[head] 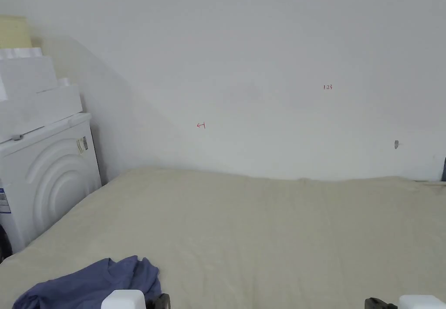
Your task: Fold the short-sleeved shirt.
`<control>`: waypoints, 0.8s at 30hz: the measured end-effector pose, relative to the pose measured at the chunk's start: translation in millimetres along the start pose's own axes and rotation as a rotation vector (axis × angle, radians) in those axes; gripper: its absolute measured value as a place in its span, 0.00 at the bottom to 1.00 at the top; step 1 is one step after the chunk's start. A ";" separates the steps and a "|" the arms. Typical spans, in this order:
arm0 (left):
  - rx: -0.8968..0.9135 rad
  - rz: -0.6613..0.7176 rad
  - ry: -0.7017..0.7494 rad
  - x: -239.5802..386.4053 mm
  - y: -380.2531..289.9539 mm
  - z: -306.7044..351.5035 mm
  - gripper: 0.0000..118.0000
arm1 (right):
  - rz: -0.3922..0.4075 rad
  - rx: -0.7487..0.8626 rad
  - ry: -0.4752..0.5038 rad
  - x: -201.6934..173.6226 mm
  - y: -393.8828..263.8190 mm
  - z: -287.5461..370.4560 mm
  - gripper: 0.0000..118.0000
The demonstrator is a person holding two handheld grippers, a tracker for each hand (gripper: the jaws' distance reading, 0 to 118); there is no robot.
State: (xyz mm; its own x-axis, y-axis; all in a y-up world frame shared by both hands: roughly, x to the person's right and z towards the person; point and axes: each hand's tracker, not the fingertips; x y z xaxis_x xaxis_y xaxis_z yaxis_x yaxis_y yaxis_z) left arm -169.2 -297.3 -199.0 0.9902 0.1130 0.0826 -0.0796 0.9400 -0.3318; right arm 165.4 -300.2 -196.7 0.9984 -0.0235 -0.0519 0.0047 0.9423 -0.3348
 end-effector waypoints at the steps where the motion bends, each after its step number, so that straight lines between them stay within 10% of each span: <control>1: 0.000 0.005 -0.001 -0.4 0.0 -0.3 0.03 | 0.001 0.001 -0.002 0.1 -0.2 0.0 0.02; 24: 0.010 0.035 0.025 -3.8 4.2 -0.3 0.03 | -0.066 0.117 -0.017 1.8 -2.0 7.0 0.02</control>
State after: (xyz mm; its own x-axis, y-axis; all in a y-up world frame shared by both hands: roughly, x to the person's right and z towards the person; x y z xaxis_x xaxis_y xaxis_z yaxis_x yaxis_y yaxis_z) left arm -173.3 -293.9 -201.0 0.9893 0.1378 0.0472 -0.1153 0.9388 -0.3247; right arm 167.6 -299.8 -189.6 0.9965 -0.0819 -0.0173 0.0760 0.9715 -0.2246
